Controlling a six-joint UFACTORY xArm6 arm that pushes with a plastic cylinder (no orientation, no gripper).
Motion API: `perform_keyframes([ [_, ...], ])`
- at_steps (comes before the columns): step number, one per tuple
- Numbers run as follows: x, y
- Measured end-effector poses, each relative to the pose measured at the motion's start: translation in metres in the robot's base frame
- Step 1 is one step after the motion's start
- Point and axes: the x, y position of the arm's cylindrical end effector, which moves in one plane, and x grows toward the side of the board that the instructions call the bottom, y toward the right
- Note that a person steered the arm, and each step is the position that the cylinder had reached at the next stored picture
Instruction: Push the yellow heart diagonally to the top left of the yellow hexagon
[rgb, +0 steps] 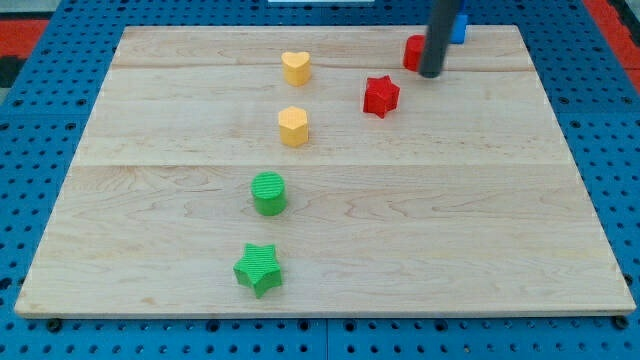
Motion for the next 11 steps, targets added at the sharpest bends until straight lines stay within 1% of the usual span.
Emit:
perform_keyframes([
  [2,0.0,-0.126],
  [3,0.0,-0.18],
  [4,-0.008,-0.161],
  [5,-0.03,-0.157],
  [7,-0.033,-0.246],
  [8,-0.032,-0.241],
  [9,-0.045,-0.251],
  [11,-0.052,-0.289],
])
